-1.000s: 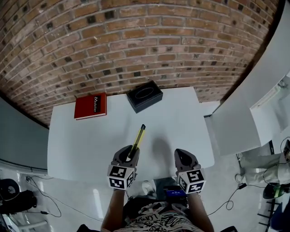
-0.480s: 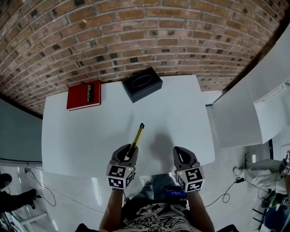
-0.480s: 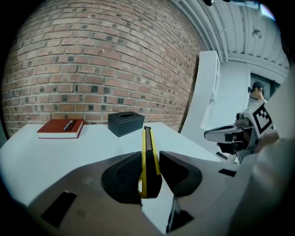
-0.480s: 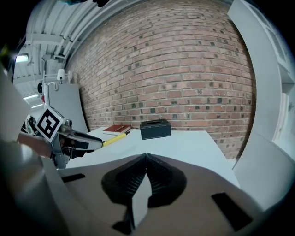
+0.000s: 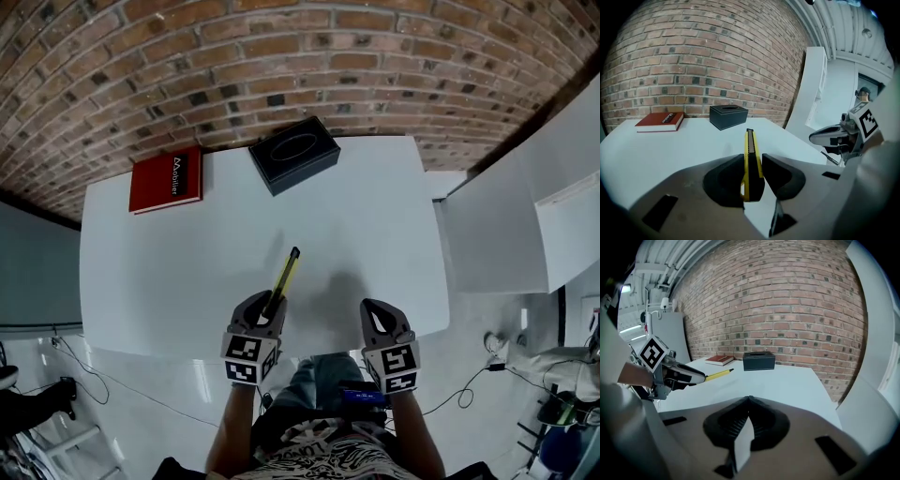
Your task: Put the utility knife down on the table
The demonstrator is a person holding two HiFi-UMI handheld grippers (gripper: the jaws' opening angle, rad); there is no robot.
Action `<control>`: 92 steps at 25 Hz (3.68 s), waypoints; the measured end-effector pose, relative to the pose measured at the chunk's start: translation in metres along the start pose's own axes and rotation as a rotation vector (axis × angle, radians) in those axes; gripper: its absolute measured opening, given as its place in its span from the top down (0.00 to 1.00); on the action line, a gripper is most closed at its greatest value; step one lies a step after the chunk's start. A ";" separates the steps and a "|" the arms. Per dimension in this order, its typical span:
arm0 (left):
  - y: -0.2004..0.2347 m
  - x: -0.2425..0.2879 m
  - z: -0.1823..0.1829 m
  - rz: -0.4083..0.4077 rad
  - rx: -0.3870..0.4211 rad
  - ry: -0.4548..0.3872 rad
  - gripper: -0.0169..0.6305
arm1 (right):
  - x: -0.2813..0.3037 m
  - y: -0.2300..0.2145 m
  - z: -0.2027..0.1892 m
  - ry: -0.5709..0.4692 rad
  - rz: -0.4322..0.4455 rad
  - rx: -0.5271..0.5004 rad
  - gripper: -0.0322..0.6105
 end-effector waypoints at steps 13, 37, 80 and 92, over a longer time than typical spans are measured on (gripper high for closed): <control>0.006 0.035 -0.013 -0.008 0.008 0.086 0.78 | 0.028 -0.017 -0.003 0.048 0.026 0.031 0.95; 0.002 0.084 -0.023 -0.028 0.049 0.198 0.78 | 0.050 -0.040 -0.012 0.120 0.047 0.050 0.95; 0.001 0.064 -0.003 -0.039 0.028 0.111 0.76 | 0.015 -0.031 0.006 0.009 0.028 0.077 0.95; -0.011 0.015 0.024 0.019 0.140 -0.042 0.88 | -0.007 -0.011 0.023 -0.068 0.009 0.071 0.95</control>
Point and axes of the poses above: the fingertips, and each gripper's own axes: x forward along the fingers, y to its left, z out of its top, the point moved 8 cm from there along -x, backward along the fingers, and after that the axes turned 12 degrees about y, right-handed, at the moved point
